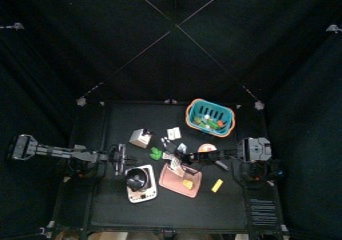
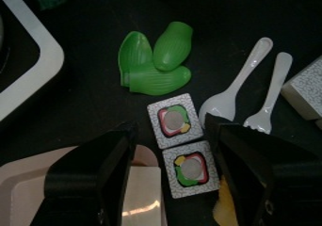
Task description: Grab white sushi piece
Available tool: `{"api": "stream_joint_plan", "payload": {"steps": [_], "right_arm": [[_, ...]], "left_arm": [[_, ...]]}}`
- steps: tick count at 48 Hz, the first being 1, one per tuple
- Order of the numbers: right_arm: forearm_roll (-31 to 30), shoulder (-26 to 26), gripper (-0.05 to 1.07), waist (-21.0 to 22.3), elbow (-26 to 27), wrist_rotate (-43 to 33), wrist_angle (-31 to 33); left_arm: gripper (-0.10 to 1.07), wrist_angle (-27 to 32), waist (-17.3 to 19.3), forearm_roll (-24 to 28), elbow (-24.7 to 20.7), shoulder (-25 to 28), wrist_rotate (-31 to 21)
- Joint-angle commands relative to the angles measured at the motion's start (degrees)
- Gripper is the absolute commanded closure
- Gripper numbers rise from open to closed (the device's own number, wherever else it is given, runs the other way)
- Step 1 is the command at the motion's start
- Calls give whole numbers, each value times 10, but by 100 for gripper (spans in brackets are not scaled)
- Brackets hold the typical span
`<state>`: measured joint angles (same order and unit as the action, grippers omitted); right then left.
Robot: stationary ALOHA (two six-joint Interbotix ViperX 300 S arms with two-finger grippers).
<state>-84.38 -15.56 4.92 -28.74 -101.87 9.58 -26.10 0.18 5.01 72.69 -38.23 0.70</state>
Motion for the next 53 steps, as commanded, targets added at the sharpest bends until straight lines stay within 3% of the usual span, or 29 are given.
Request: {"api": "stream_joint_plan", "payload": {"steps": [1, 24, 44, 53], "right_arm": [[-6, 4, 12, 3, 15, 1, 1], [-5, -11, 13, 4, 17, 0, 4], [0, -9, 36, 4, 18, -1, 4], [5, 2, 38, 4, 20, -1, 5]], "left_arm": [[73, -2, 2, -1, -7, 1, 0], [73, -2, 2, -1, -5, 1, 0], [73, -2, 1, -1, -5, 1, 0], [73, -2, 1, -1, -5, 1, 0]]}}
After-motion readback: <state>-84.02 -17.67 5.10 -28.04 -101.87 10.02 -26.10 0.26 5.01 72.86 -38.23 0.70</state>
